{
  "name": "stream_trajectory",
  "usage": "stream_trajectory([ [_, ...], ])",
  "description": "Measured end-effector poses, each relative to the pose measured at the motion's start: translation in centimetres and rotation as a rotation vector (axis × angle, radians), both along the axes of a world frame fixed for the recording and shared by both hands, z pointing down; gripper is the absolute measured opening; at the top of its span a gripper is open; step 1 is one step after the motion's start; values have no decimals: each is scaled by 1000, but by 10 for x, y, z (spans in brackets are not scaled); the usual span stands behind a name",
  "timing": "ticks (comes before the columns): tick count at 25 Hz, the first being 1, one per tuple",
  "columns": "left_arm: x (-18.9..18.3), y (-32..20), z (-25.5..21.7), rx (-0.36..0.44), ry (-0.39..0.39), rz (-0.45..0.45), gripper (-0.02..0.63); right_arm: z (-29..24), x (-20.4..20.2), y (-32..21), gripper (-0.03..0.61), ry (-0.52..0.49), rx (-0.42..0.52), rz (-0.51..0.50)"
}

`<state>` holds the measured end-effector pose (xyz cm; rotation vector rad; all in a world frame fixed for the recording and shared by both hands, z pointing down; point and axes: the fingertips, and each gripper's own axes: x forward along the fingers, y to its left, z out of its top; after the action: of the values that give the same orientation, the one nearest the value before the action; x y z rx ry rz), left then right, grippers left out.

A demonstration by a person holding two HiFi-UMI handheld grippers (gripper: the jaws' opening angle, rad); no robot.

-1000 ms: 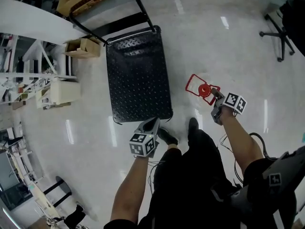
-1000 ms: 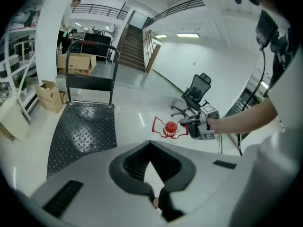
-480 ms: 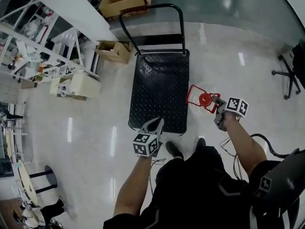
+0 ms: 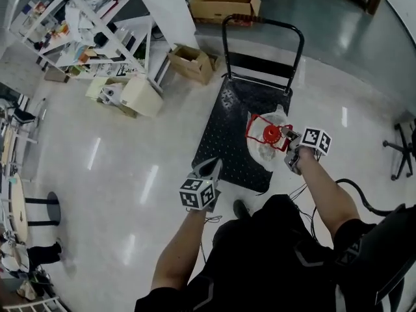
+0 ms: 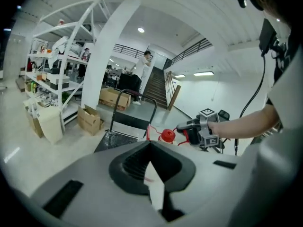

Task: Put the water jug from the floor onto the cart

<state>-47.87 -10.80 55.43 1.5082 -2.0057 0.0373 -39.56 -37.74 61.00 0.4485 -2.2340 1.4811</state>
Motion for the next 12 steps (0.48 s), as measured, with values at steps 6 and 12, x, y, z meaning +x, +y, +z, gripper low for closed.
stream_trajectory([
  [6, -26, 31, -1, 29, 23, -106, -3, 9, -84, 60, 71, 16, -39, -141],
  [12, -34, 61, -8, 25, 51, -227, -3, 25, -146, 124, 71, 45, -66, -335],
])
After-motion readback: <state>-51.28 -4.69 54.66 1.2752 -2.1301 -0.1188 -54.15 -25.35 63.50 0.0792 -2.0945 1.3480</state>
